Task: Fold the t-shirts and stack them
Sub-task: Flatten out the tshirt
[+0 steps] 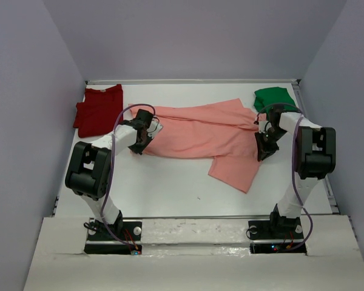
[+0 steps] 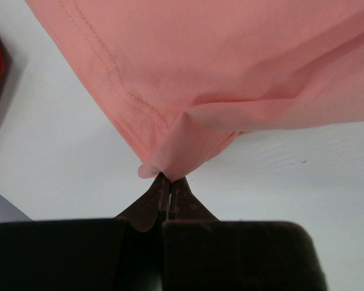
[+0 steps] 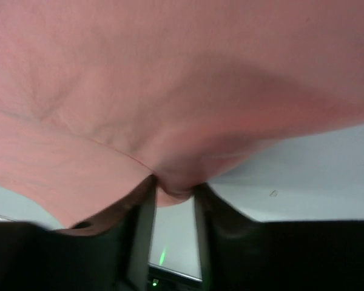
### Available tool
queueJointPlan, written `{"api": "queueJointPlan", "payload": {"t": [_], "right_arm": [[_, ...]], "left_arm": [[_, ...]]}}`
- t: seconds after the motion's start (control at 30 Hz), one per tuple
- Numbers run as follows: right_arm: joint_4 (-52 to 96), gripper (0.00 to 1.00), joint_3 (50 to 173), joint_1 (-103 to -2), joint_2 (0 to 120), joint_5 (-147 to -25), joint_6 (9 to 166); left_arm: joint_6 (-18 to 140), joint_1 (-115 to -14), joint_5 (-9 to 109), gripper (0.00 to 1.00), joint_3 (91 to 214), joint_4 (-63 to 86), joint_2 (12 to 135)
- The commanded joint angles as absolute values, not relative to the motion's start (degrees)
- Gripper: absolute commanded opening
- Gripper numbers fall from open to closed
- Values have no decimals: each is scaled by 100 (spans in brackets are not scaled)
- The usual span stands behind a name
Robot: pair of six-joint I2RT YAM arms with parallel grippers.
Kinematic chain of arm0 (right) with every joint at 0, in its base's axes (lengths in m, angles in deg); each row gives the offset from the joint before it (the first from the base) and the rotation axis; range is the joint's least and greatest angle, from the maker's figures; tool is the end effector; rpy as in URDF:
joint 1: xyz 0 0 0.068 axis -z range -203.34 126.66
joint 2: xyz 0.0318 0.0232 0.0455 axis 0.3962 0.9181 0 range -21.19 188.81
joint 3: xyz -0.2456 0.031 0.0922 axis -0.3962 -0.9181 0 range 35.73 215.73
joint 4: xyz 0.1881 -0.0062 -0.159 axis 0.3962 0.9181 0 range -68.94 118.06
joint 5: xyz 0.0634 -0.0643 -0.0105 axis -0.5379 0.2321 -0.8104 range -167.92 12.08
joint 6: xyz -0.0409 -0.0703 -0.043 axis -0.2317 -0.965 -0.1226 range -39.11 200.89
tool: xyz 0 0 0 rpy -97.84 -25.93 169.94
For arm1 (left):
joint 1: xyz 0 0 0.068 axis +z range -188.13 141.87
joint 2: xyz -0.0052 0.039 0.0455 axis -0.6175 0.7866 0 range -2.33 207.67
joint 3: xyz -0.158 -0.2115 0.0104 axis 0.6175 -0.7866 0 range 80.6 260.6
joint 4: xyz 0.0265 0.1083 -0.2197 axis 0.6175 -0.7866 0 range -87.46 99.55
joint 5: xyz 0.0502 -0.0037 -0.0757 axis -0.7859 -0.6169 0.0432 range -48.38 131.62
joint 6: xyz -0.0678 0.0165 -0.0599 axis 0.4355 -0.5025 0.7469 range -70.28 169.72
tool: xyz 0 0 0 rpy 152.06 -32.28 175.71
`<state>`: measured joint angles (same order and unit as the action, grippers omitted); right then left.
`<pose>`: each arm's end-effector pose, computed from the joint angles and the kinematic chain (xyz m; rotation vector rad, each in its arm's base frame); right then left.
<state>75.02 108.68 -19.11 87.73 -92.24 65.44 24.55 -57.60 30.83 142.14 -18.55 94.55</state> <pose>0.3239 -0.0035 0.1149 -0.3006 3.0597 0.3804 0.3269 -0.0991 0.1446 0.9603 2.4966 0.2836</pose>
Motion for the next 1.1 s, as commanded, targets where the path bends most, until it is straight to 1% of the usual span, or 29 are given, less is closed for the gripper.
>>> {"api": "queueJointPlan", "payload": {"t": [0.0, 0.03, 0.23, 0.4, 0.5, 0.57, 0.73, 0.77, 0.83, 0.93, 1.07], "right_arm": [[7107, 2, 10965, -1877, 8946, -9198, 6559], [7098, 0, 10921, -1877, 8929, -9189, 6559], [7133, 0, 10719, -1877, 8665, -9128, 6489], [7247, 0, 10718, -1877, 7805, -9101, 6419], [7405, 0, 11078, -1877, 7339, -9049, 6375], [7529, 0, 11596, -1877, 6935, -8917, 6383], [7582, 0, 12904, -1877, 6241, -8671, 6532], [7564, 0, 12907, -1877, 6161, -8671, 6568], [7450, 0, 13284, -1877, 5889, -8565, 6656], [7188, 0, 13496, -1877, 5625, -8346, 6708], [6976, 0, 13453, -1877, 5282, -8152, 6761]], "left_arm": [[2484, -5773, 3011, 0, 14415, -2034, 9207], [2476, -5764, 3011, 0, 14406, -2034, 9207], [2484, -5764, 2958, 0, 14450, -2069, 9163], [2633, -5773, 2800, 0, 14537, -1938, 8830], [2747, -5764, 2651, 0, 14783, -1770, 8329], [2757, -5773, 2528, 0, 15187, -1709, 7986], [2695, -5756, 1702, 0, 16196, -1341, 7310], [2686, -5756, 1597, 0, 16199, -1235, 7204], [2643, -5756, 1219, 0, 16505, -901, 6896], [2677, -5695, 771, 0, 16769, -812, 6694], [2695, -5379, 620, 0, 17016, -803, 6535]]}}
